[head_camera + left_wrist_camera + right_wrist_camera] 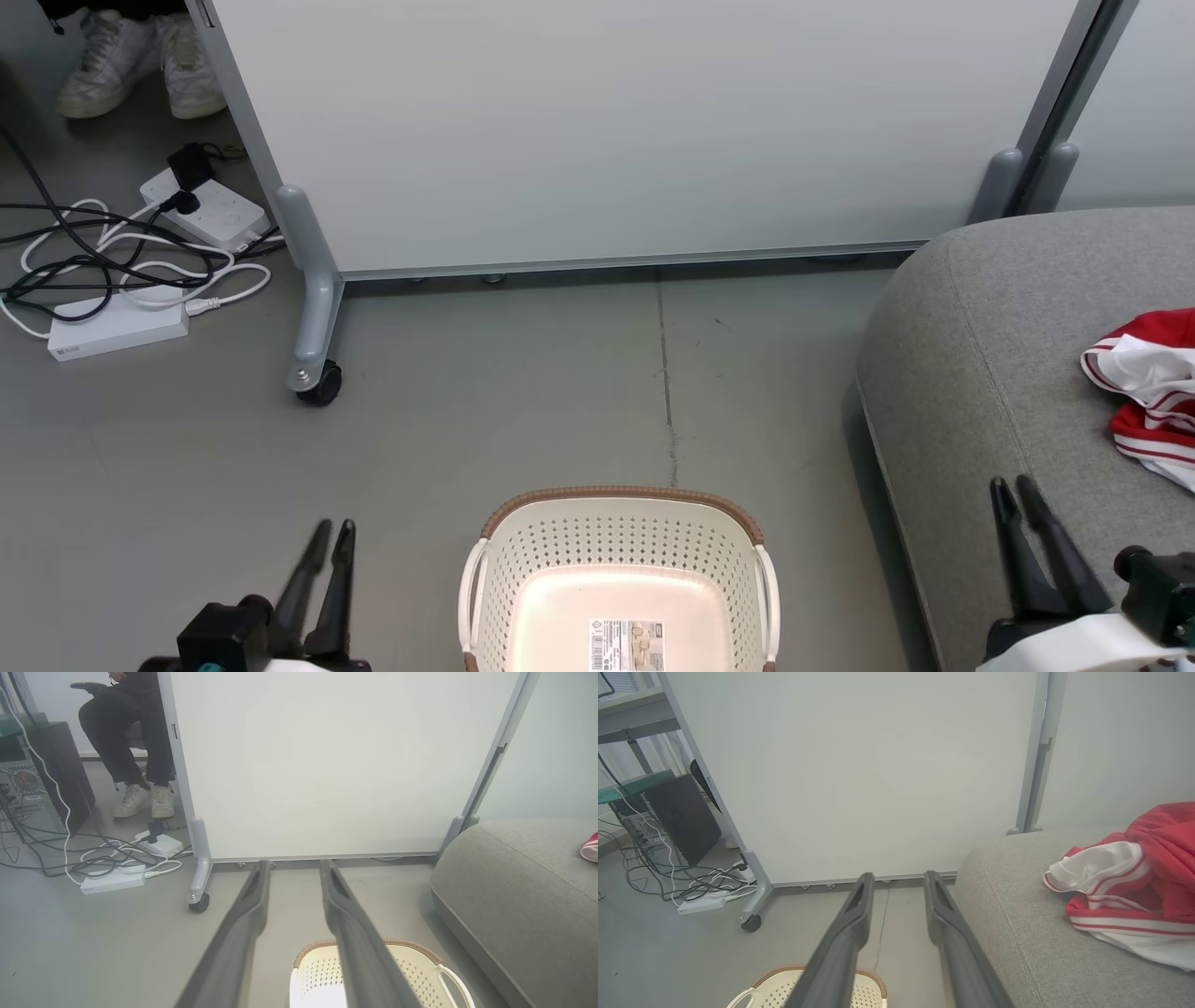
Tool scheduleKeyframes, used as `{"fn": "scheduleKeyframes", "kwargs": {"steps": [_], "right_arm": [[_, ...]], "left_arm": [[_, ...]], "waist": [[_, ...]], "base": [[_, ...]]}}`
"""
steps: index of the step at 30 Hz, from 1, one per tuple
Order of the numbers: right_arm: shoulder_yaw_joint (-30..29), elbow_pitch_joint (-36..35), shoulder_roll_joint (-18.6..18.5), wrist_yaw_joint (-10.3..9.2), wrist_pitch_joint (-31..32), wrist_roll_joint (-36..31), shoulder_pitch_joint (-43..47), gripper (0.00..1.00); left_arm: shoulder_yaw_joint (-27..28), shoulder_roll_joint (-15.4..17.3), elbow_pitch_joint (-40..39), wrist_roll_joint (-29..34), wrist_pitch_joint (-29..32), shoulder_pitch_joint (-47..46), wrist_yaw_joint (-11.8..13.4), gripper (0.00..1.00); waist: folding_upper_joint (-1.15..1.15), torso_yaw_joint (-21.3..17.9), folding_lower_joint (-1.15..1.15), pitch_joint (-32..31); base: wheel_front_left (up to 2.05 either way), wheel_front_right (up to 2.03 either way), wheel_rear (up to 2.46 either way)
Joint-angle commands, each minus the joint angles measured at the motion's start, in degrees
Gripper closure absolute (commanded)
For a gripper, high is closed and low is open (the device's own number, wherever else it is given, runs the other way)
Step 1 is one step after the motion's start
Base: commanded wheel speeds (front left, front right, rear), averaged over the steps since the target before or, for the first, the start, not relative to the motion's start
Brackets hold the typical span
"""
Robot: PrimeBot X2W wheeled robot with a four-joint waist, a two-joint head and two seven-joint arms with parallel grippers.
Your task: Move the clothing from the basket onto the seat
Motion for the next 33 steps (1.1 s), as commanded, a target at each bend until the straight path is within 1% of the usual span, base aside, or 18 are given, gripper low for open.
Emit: {"fn": "scheduleKeyframes", "kwargs": {"steps": [1, 3, 4, 11, 15, 23, 24, 33], "right_arm": [[-0.09, 0.12, -0.01, 0.0, 0.09, 0.33, -0.13, 1.0], [-0.59, 0.79, -0.04, 0.0, 0.69, 2.54, -0.74, 1.0], [-1.11, 1.35, -0.06, 0.0, 1.35, 4.74, -1.25, 1.0], [-2.8, 3.1, -0.14, 0.0, 3.43, 11.94, -2.86, 1.0], [-4.1, 4.51, -0.2, 0.0, 5.05, 17.65, -4.16, 1.0], [-5.69, 6.29, -0.29, 0.01, 7.02, 24.64, -5.77, 1.0], [-6.08, 6.72, -0.31, 0.01, 7.49, 26.3, -6.17, 1.0], [-7.65, 8.54, -0.42, 0.01, 9.46, 33.32, -7.76, 1.0]], "left_arm": [[0.05, -0.04, -0.04, -0.31, 0.05, -0.07, -0.06, 1.0], [0.28, -0.28, 0.08, -2.4, 0.39, -0.43, -0.37, 1.0], [0.47, -0.51, 0.32, -4.49, 0.69, -0.89, -0.68, 1.0], [0.98, -1.3, 1.32, -11.36, 1.6, -2.59, -1.71, 1.0], [1.38, -1.94, 1.94, -16.79, 2.31, -3.85, -2.51, 1.0], [1.88, -2.68, 2.65, -23.45, 3.18, -5.36, -3.53, 1.0], [1.99, -2.88, 2.82, -25.05, 3.38, -5.67, -3.74, 1.0], [2.49, -3.67, 3.57, -31.73, 4.31, -7.18, -4.77, 1.0]], "waist": [[0.0, -0.01, 0.0, 0.0], [0.0, -0.07, 0.0, 0.01], [0.0, -0.13, 0.0, 0.02], [0.0, -0.34, 0.0, 0.05], [0.0, -0.52, 0.0, 0.08], [0.0, -0.75, 0.0, 0.12], [0.0, -0.81, 0.0, 0.13], [0.0, -1.08, 0.0, 0.17]], "base": [[0.0, 0.0, 0.0], [0.0, 0.0, 0.0], [0.0, 0.0, 0.0], [0.0, 0.0, 0.0], [0.0, 0.0, 0.0], [0.0, 0.0, 0.0], [0.0, 0.0, 0.0], [0.0, 0.0, 0.0]]}}
